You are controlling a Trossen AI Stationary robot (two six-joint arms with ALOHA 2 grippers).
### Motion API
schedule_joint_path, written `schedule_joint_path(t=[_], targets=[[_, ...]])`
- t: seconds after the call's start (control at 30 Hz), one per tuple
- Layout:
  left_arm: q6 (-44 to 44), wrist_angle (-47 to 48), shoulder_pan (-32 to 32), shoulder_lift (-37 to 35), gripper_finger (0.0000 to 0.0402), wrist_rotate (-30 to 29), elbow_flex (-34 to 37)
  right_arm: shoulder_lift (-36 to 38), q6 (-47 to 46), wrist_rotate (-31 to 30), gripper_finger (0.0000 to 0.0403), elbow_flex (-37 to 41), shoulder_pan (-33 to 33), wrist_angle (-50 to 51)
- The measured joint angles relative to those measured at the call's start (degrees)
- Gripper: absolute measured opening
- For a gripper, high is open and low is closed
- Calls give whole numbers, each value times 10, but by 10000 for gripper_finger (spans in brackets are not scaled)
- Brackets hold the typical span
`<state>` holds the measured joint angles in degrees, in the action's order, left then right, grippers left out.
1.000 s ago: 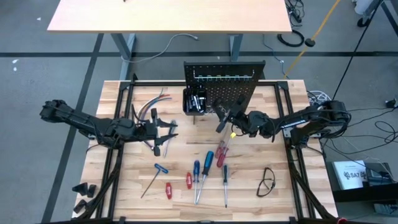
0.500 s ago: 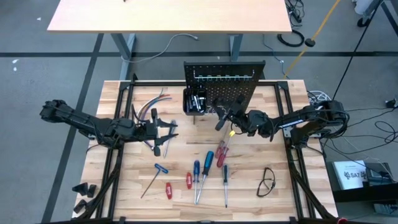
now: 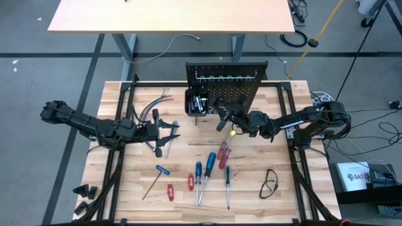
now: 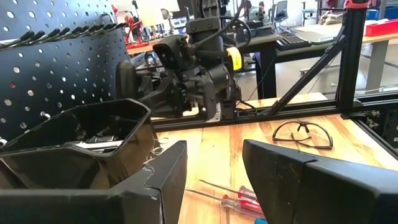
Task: Hang tools onto peg board
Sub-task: Hang the black nut driver on the peg board
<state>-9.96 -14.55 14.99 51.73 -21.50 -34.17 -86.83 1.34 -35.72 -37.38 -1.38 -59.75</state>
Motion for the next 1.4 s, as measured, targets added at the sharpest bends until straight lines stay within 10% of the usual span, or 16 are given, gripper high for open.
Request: schedule_joint_path(t=[1.4], targets=[[6,8,0,0,164,0,0,-76,-19,-4,114,-115,-12,201]])
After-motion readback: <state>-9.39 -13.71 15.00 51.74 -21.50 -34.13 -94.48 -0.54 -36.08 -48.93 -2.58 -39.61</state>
